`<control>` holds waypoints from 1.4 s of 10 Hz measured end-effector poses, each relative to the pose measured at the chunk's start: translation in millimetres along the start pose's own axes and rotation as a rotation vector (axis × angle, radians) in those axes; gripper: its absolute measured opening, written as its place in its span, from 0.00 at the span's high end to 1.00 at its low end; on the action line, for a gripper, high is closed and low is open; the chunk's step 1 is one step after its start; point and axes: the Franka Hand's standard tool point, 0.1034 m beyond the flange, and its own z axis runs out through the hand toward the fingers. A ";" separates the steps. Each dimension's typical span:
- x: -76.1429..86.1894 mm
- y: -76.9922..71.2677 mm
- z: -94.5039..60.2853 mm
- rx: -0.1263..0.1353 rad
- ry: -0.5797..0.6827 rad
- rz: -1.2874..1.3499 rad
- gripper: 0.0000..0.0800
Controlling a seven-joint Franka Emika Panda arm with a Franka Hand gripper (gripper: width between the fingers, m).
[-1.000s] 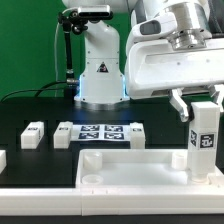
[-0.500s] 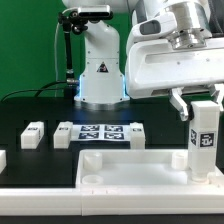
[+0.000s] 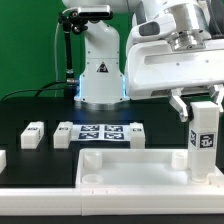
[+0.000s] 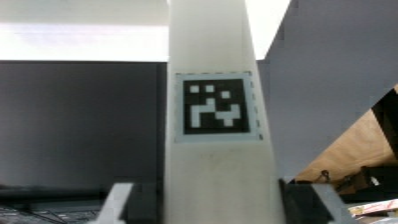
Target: Assemble desk
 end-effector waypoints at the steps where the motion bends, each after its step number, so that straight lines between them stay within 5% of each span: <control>1: 0.8 -0.1 0.5 -0.001 0.010 0.001 0.64; 8: -1.0 1.2 -1.3 -0.002 -0.016 0.018 0.64; 12: -15.1 -6.3 -5.2 -0.095 0.000 0.073 0.64; 14: -21.0 -6.1 -1.0 -0.105 -0.020 0.066 0.64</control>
Offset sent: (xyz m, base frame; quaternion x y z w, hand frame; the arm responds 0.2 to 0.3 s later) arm -0.0138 0.0113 0.0205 0.0434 0.0257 0.0429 0.9978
